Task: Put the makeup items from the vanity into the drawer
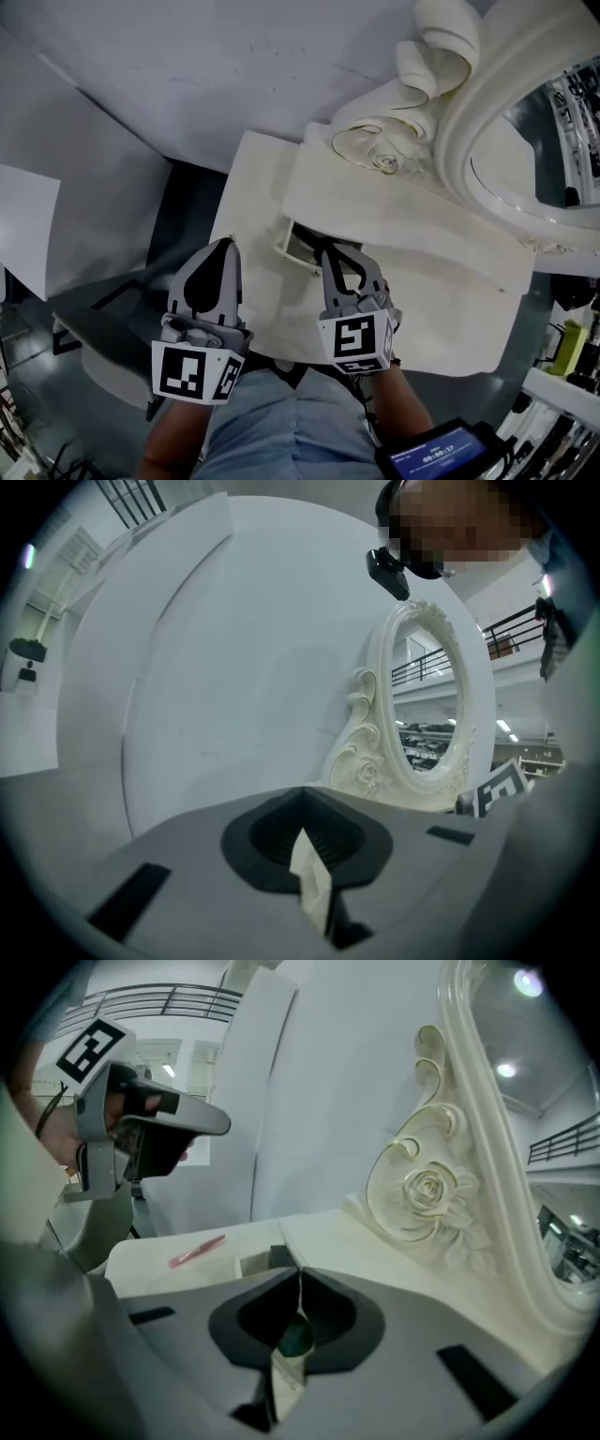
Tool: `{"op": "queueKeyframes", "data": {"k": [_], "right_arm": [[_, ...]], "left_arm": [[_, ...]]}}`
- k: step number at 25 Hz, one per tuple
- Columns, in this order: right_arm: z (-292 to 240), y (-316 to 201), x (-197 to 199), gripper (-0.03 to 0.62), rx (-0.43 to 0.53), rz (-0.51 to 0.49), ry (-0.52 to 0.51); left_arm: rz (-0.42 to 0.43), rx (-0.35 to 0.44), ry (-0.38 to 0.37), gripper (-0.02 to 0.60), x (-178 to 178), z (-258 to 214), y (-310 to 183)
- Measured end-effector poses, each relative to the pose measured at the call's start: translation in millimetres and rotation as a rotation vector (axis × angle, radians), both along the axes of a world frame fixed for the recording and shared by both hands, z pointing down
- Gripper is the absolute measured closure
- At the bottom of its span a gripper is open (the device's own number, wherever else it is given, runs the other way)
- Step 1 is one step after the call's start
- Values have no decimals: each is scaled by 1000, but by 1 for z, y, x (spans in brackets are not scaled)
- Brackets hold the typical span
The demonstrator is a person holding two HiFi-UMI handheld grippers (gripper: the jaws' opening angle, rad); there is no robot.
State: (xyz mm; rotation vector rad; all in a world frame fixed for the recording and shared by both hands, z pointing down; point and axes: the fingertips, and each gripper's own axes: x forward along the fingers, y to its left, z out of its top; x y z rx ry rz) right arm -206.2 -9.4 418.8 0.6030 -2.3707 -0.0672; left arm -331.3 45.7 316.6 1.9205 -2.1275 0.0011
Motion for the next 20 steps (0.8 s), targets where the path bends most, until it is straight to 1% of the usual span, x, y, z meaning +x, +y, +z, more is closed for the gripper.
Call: {"op": "queueKeyframes", "data": {"k": [2, 4, 6, 8, 9, 12, 16, 18, 20], "right_arm": [[-9, 6, -9, 586, 9, -13, -41], [-12, 12, -19, 586, 14, -23, -54], [-11, 11, -22, 586, 47, 2, -29], [-8, 1, -16, 586, 89, 55, 10], [-5, -5, -12, 586, 95, 78, 26], [6, -14, -6, 586, 69, 105, 57], [16, -10, 4, 588, 61, 133, 109], [27, -3, 9, 591, 8, 123, 124], [30, 6, 7, 592, -37, 97, 109]], "left_arm": [[0, 4, 1, 583, -5, -1, 1], [-7, 8, 0, 583, -13, -2, 3], [-14, 5, -4, 583, -21, -3, 9], [-20, -2, -9, 583, -29, -2, 15], [-22, -4, -9, 583, -32, -1, 17], [-20, -10, -4, 583, -36, 2, 19], [2, -12, -2, 583, -32, 4, 17], [11, -17, 1, 583, -30, 6, 16], [22, -21, 3, 583, -27, 8, 13]]}}
